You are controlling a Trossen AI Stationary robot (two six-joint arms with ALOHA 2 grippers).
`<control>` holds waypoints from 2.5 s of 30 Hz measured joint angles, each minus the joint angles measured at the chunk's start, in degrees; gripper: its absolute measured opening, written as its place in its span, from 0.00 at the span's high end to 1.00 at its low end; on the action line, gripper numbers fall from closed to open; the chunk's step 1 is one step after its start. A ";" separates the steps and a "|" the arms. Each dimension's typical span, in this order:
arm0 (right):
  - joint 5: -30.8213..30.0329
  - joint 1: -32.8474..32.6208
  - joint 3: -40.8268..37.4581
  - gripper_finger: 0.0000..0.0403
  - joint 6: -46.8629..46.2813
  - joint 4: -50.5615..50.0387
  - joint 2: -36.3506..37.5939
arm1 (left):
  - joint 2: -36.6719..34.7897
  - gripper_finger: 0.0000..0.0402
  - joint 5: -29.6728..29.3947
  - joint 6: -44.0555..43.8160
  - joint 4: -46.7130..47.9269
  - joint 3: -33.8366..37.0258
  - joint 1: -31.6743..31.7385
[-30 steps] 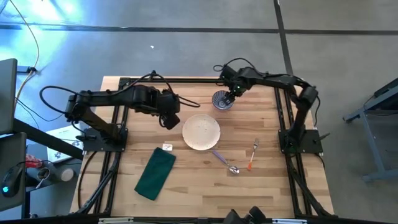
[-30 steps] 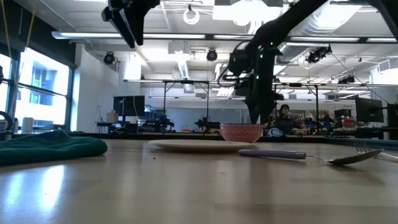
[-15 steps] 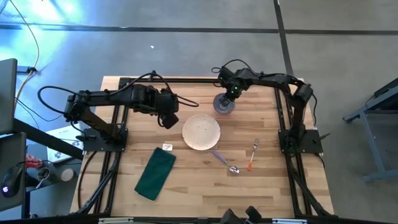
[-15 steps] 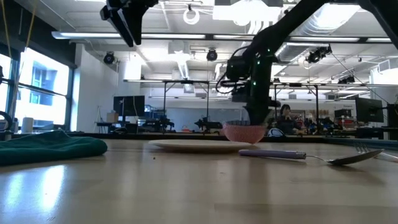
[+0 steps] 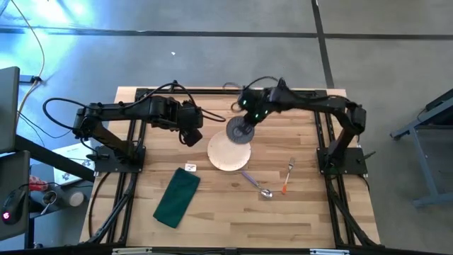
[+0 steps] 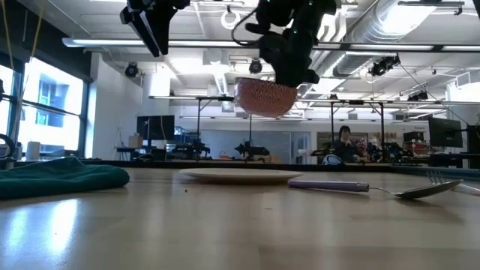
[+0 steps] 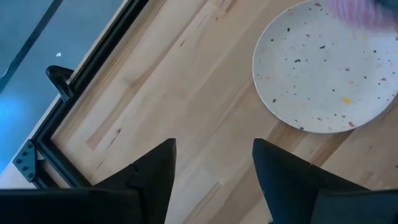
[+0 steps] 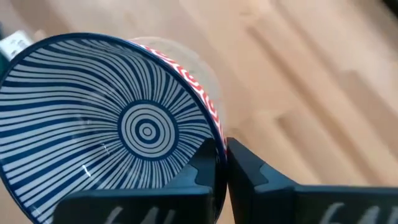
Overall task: Set table place
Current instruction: Stack the stripe red bowl on the white plate, then put the fork to the right of the white plate on the table
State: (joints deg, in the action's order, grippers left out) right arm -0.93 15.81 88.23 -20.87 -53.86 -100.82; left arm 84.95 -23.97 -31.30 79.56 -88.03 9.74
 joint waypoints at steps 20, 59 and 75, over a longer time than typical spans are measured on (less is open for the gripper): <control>4.53 -6.03 -0.09 1.00 -6.32 8.47 -14.80 | 0.00 0.49 -0.49 1.03 -0.39 0.00 -0.02; -12.60 -13.98 3.72 0.78 -28.37 -20.47 -0.16 | 0.04 0.49 -0.16 9.83 -6.66 0.00 0.00; -8.69 -45.06 -16.84 0.78 -99.27 -14.16 6.76 | 0.07 0.49 0.34 18.98 -9.33 -0.01 0.04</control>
State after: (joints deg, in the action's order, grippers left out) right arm -9.62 -29.26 71.38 -120.14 -68.02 -94.06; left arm 85.01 -23.63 -12.32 70.23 -88.04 9.77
